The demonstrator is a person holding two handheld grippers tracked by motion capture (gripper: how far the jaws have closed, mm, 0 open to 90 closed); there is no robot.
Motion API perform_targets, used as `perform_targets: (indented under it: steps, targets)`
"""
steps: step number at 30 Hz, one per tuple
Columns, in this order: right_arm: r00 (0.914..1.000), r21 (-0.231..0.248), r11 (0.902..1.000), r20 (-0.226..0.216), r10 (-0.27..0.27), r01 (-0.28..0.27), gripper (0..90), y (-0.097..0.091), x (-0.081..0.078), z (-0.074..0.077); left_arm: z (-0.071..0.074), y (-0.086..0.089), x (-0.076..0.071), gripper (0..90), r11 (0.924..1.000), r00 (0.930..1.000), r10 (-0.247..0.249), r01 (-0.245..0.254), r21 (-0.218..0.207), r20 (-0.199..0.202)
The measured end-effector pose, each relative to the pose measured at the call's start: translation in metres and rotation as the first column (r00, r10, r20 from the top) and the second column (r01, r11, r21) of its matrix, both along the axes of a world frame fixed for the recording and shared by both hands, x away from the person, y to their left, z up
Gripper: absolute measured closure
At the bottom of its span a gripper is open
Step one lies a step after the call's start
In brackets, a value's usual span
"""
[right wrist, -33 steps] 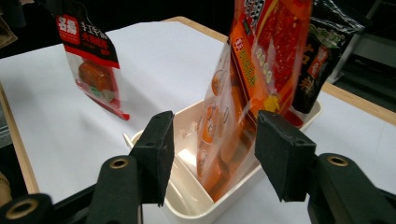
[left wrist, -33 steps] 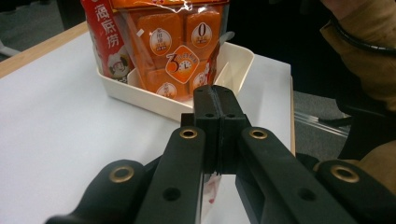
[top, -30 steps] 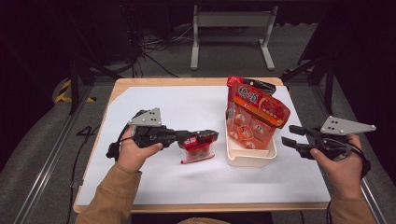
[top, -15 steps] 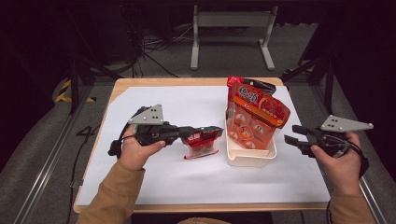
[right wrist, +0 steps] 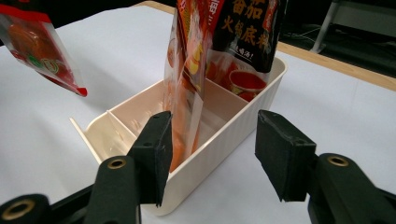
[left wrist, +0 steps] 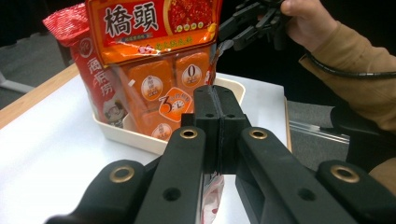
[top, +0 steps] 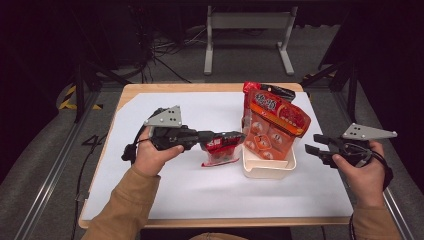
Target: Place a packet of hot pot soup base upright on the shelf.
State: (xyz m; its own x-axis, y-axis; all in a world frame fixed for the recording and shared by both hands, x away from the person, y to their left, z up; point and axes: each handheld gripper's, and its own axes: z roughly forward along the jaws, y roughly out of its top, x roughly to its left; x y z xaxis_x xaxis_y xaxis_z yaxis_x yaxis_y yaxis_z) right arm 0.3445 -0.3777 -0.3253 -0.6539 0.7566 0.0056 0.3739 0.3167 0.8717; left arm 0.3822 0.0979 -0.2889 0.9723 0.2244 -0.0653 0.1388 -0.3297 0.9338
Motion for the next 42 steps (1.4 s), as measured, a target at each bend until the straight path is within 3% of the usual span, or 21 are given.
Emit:
perform_targets:
  steps: [11, 19, 38, 42]
  targets:
    - [0.9999, 0.014, 0.9999, -0.014, -0.002, 0.002, 47.1, -0.002, 0.002, -0.002, 0.003, -0.019, 0.007, 90.0, 0.9981, 0.9984, -0.057, 0.057, -0.025, 0.007]
    - [0.9998, 0.028, 0.9996, -0.021, 0.002, -0.001, 46.9, -0.004, 0.004, -0.003, 0.005, -0.033, 0.012, 90.0, 0.9974, 0.9972, -0.071, 0.071, -0.011, 0.025]
    - [0.9997, 0.045, 0.9989, -0.023, 0.009, -0.008, 46.8, -0.004, 0.014, -0.005, 0.009, -0.065, 0.016, 90.0, 0.9934, 0.9925, -0.108, 0.110, -0.031, 0.056]
    - [0.9997, 0.054, 0.9985, -0.020, 0.012, -0.011, 46.4, -0.004, 0.013, -0.004, 0.007, -0.071, 0.019, 90.0, 0.9912, 0.9911, -0.119, 0.122, -0.051, 0.059]
